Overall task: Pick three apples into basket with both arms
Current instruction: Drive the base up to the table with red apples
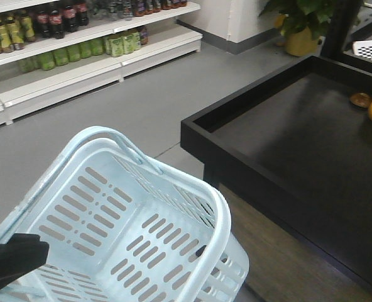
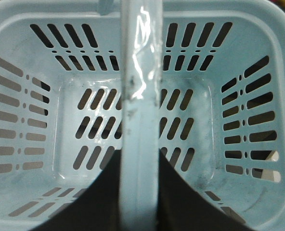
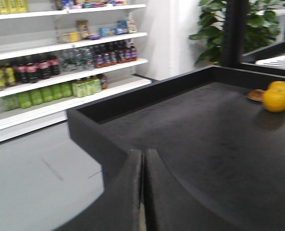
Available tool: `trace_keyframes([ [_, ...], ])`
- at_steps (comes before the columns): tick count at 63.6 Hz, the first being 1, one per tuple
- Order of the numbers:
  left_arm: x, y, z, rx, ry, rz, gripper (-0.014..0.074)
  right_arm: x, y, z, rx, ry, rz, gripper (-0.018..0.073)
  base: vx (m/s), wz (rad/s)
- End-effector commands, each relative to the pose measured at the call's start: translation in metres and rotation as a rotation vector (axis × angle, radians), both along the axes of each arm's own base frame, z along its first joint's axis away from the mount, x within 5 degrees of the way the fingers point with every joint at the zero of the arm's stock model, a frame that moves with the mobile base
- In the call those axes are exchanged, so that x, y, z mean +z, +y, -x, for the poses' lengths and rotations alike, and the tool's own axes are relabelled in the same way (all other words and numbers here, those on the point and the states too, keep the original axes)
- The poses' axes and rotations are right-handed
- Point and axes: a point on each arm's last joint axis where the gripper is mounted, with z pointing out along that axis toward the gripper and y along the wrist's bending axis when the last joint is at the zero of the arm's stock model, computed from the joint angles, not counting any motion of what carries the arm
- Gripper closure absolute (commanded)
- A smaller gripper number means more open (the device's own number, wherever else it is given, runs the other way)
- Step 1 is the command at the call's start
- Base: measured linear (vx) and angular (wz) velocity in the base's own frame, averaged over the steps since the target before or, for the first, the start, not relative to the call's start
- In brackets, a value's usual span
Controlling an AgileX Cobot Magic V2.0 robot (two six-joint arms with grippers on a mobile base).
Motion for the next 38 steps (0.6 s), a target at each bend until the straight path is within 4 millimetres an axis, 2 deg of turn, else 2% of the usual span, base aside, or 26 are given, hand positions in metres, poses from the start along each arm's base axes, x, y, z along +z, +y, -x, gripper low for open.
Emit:
trace_keyframes([
  [1, 0.0161, -0.0014, -0.0028, 0.037, -0.065, 0.094, 0.0603, 0.0033, 0.0009, 0.0002, 0.008, -0.076, 0.001, 0.0561, 0.12, -0.49],
  [38, 0.0161, -0.0014, -0.0028, 0.037, -0.065, 0.094, 0.0603, 0.0033, 0.0009, 0.0002, 0.008, -0.076, 0.001, 0.0561, 0.11, -0.48],
])
